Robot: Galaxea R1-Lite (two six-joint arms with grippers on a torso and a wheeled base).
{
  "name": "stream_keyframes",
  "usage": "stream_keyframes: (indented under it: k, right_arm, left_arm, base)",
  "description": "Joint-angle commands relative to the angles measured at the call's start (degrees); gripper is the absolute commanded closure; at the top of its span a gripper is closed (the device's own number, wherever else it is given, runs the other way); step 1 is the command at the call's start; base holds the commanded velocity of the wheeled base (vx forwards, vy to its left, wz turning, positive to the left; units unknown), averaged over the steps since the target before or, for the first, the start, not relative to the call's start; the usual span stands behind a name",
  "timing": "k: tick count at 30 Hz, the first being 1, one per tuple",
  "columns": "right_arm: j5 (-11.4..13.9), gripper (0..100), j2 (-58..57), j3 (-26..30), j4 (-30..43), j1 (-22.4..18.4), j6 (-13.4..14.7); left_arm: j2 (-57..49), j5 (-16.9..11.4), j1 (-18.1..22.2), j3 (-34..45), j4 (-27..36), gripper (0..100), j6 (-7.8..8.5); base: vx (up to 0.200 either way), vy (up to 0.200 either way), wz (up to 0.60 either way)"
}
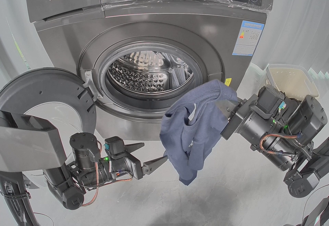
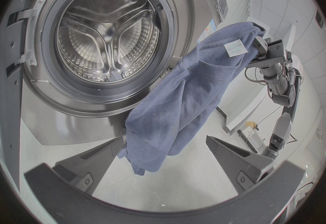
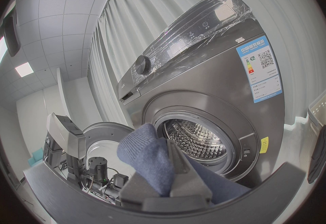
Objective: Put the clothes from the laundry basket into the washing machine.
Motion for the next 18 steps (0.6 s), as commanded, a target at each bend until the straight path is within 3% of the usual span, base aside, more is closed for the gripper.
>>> stream_keyframes:
  k: [1, 18]
  right_arm:
    - [0.08, 100, -0.03, -0.04, -0.03, 0.08, 0.02]
    - [0.34, 100, -0.03, 0.66, 0.06, 0.88, 0.10]
  left_arm:
    - [1.12, -0.02, 0.27, -0.51, 0.05, 0, -0.03]
    - [5.78, 1.13, 4.14, -10.62, 0.05, 0, 0.06]
  base:
    - [0.000, 0.000, 0.00]
    - [0.000, 0.000, 0.00]
